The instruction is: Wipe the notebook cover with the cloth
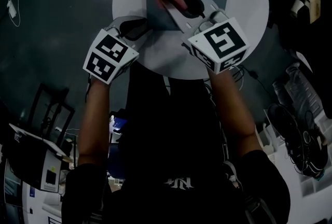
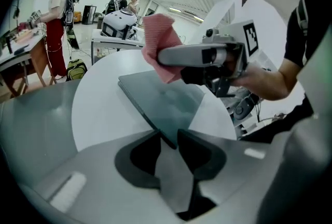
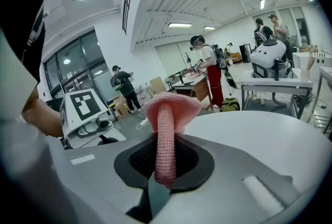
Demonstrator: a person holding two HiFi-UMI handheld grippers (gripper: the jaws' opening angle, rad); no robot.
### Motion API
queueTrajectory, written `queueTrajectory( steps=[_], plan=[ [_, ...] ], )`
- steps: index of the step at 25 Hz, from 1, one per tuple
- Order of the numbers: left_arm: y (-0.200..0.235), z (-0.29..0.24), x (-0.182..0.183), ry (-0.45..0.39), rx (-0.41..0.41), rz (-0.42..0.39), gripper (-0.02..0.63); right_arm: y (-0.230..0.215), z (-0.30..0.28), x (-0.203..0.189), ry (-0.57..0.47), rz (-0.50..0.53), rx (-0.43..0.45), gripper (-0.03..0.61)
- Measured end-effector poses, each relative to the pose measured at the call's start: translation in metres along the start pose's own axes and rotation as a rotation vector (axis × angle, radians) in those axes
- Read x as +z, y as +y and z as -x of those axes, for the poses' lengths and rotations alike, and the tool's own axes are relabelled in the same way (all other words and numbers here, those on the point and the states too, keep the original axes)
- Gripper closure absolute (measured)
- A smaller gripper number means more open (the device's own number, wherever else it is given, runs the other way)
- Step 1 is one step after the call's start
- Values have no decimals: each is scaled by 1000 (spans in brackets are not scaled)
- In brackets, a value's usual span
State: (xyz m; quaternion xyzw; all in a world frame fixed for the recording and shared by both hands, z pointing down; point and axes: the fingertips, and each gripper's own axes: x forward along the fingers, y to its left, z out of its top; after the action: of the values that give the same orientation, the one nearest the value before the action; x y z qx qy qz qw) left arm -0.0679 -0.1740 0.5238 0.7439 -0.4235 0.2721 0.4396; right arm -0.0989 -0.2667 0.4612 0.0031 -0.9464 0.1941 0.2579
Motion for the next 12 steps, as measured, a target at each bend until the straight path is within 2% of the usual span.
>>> queueTrajectory(
  steps=[6,12],
  plan=[
    [-1,0,-1,9,14,14,511,-8,-33,-8,129,112,-111,545],
    [-2,-4,1,27,43,11,514,-12,-54,-21,207,206,-190,546]
  ],
)
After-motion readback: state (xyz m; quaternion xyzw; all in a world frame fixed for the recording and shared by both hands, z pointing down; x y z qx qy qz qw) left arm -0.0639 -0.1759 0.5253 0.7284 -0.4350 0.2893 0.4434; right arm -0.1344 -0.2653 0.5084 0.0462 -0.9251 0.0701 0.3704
